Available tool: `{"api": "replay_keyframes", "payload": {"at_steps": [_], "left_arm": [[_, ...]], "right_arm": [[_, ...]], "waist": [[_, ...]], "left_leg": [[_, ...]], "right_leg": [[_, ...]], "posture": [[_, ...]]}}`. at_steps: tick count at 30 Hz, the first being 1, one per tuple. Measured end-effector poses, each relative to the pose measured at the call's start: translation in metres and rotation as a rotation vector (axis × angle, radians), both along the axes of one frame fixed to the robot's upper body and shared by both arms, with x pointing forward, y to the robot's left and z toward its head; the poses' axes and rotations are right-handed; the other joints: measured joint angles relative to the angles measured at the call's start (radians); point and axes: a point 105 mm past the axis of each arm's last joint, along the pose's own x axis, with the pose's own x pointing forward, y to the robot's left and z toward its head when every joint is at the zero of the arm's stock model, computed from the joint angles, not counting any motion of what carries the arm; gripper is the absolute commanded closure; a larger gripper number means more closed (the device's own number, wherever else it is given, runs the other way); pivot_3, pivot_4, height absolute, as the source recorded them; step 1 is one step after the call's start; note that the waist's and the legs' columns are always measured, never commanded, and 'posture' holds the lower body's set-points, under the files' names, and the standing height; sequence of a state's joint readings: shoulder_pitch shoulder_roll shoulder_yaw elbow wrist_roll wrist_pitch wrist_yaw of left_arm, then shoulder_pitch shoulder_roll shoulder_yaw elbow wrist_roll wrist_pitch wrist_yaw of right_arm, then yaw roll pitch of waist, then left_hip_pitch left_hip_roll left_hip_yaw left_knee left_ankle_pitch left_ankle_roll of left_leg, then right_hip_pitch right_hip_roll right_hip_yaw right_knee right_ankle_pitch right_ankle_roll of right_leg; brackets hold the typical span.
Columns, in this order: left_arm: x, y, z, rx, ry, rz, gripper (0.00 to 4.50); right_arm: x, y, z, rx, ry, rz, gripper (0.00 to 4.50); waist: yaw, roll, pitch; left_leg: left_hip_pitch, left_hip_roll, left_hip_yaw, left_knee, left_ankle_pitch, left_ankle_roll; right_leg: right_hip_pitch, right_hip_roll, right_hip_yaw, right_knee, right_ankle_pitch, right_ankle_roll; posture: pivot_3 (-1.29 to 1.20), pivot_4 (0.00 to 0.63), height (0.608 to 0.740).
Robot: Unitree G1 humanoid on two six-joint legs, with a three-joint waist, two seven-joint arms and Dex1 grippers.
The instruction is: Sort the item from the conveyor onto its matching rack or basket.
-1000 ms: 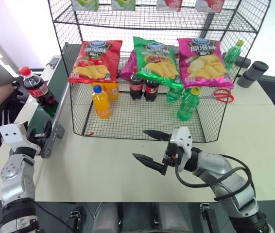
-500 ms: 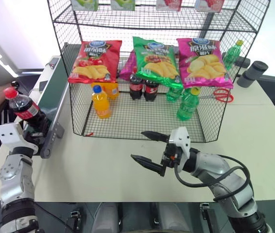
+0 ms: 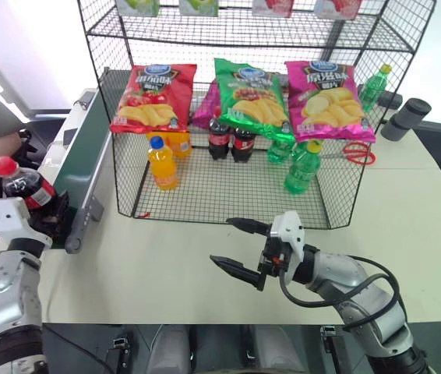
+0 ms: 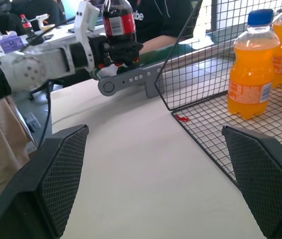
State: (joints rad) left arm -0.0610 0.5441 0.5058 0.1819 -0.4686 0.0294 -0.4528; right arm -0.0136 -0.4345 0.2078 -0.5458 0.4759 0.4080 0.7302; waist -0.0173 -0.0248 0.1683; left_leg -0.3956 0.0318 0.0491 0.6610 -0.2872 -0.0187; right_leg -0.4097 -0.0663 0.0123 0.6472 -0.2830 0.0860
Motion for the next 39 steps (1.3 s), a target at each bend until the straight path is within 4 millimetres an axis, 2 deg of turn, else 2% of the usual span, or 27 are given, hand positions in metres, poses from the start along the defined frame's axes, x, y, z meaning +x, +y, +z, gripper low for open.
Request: {"api": "replay_keyframes", "payload": {"at_steps": [3,6,11,15,19,23,26,33,35,37,39], "left_arm": [[-0.004,-0.021,0.026,0.057,0.0,-0.196,1.52],[-0.01,-0.057,0.046,0.094,0.012,-0.425,1.52],[-0.02,-0.117,0.036,0.068,0.14,-0.747,1.52],[-0.026,-0.174,0.023,0.146,0.2,-1.0,1.52],[-0.025,-0.225,0.016,0.123,0.165,-1.176,1.52],[-0.031,-0.268,0.014,0.177,0.11,-1.347,1.52],[-0.036,-0.281,0.006,0.196,0.116,-1.418,1.52],[-0.035,-0.285,0.009,0.25,0.08,-1.472,1.52],[-0.035,-0.285,0.007,0.254,0.079,-1.476,1.52],[-0.033,-0.286,0.006,0.244,0.081,-1.474,1.52],[-0.033,-0.287,0.006,0.243,0.081,-1.474,1.52]], "right_arm": [[0.008,-0.007,0.009,0.01,-0.033,-0.027,0.0],[0.01,-0.008,0.015,0.018,-0.047,-0.02,0.0],[0.009,-0.005,0.016,0.011,-0.028,0.033,0.0],[0.012,0.0,0.025,0.04,-0.035,0.057,0.0],[0.012,0.003,0.023,0.042,-0.02,0.061,0.0],[0.014,0.006,0.02,0.045,-0.005,0.056,0.0],[0.014,0.007,0.019,0.042,-0.007,0.052,0.0],[0.016,0.006,0.019,0.044,-0.004,0.04,0.0],[0.015,0.006,0.018,0.047,0.007,0.042,0.55],[0.014,0.007,0.017,0.049,0.016,0.049,1.38],[0.014,0.006,0.017,0.05,0.018,0.049,1.55]], "waist": [[-0.001,0.0,0.0],[-0.002,0.001,0.0],[-0.003,0.001,0.001],[-0.001,0.002,0.001],[0.003,0.002,0.001],[0.001,0.002,0.001],[0.0,0.002,0.001],[0.004,0.002,0.001],[0.005,0.002,0.001],[0.005,0.002,0.001],[0.005,0.002,0.001]], "left_leg": [[-0.002,0.0,0.0,0.0,0.0,0.0],[-0.002,-0.001,0.0,-0.002,0.0,0.0],[-0.002,-0.001,0.0,-0.003,0.0,0.0],[-0.002,-0.001,0.0,-0.003,0.0,0.0],[-0.004,-0.002,0.0,-0.002,0.0,0.0],[-0.005,-0.002,0.001,0.001,0.0,0.001],[-0.005,-0.001,0.0,0.002,0.001,0.001],[-0.005,0.0,0.0,0.004,0.001,0.002],[-0.005,0.0,0.0,0.004,0.0,0.002],[-0.005,0.0,-0.001,0.005,0.0,0.002],[-0.005,0.0,-0.001,0.005,0.0,0.002]], "right_leg": [[-0.001,0.0,0.0,-0.001,0.0,-0.001],[-0.001,-0.001,0.0,-0.002,-0.001,-0.002],[-0.002,-0.001,0.0,-0.002,-0.001,-0.002],[-0.002,-0.001,0.0,-0.002,-0.001,-0.002],[-0.003,0.0,-0.001,-0.002,0.0,-0.001],[-0.003,0.002,0.0,-0.001,0.001,0.002],[-0.003,0.004,0.0,0.001,0.002,0.003],[-0.002,0.01,-0.001,0.002,0.002,0.003],[-0.002,0.01,-0.001,0.002,0.002,0.004],[-0.002,0.01,-0.001,0.002,0.002,0.004],[-0.002,0.01,-0.001,0.002,0.002,0.004]], "posture": [[0.0,0.15,0.74],[0.0,0.15,0.74],[0.0,0.15,0.74],[0.0,0.15,0.74],[0.0,0.15,0.74],[0.0,0.15,0.74],[0.0,0.15,0.74],[0.0,0.15,0.74],[0.0,0.15,0.74],[0.0,0.15,0.74],[0.0,0.15,0.74]]}}
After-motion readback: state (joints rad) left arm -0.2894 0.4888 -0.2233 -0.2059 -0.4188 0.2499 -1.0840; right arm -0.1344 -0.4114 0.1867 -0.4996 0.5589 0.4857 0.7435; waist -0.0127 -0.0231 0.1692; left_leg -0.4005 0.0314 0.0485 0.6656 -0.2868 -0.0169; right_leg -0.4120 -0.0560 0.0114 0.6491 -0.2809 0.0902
